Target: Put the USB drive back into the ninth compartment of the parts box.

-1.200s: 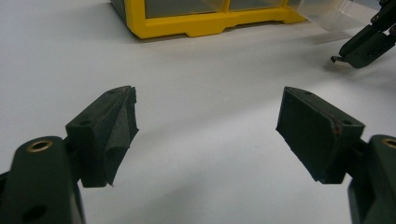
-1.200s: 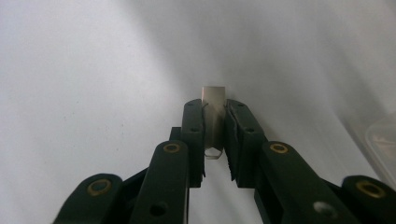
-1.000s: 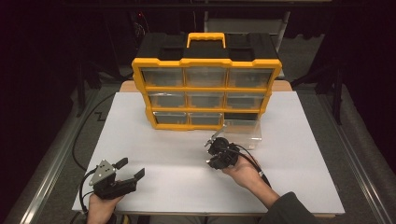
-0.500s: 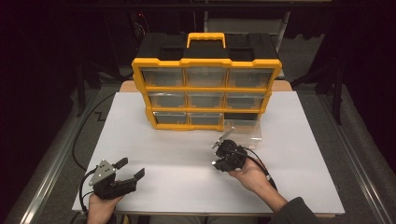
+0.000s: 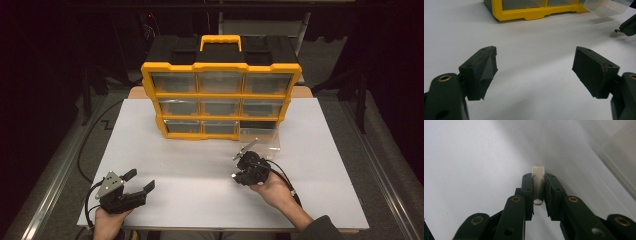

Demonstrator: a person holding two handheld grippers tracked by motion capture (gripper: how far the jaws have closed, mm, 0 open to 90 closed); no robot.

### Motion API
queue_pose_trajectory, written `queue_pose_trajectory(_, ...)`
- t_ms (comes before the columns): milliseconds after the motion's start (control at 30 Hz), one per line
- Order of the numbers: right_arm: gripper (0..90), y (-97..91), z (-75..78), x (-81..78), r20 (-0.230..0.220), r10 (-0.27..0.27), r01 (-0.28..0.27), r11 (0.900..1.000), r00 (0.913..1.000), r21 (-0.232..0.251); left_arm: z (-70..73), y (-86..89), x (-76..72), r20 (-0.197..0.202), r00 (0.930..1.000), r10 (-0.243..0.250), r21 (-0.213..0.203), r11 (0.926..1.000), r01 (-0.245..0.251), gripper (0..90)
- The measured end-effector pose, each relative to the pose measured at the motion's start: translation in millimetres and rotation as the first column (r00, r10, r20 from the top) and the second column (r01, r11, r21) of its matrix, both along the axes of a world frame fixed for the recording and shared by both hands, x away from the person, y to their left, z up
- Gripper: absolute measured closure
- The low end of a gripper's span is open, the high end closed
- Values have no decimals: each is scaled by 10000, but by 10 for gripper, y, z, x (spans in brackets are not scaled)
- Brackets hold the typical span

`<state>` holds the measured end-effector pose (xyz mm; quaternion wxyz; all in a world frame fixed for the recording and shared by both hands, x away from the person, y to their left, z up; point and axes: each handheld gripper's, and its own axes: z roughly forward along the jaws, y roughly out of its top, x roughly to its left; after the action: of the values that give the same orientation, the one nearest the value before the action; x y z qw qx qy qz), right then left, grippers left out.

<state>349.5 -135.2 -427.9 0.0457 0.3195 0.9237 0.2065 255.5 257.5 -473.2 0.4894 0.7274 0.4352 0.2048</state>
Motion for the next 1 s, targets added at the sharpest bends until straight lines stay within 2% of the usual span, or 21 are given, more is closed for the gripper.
queue_pose_trajectory(400, 794, -145, 31, -68, 100, -241, 239, 9995, 9997, 228, -1, -2, 3, -7, 10000, 25, 3, 10000, -25, 206)
queue_pose_trajectory(833, 795, -302, 27, -110, 119, -476, 473, 9985, 9988, 260, -3, 0, 7, -29, 10000, 30, -19, 10000, -30, 206)
queue_pose_trajectory(1000, 795, -361, 41, -119, 122, -575, 569, 9974, 9983, 443, -2, -1, 7, -32, 10000, 35, -8, 10000, -35, 205)
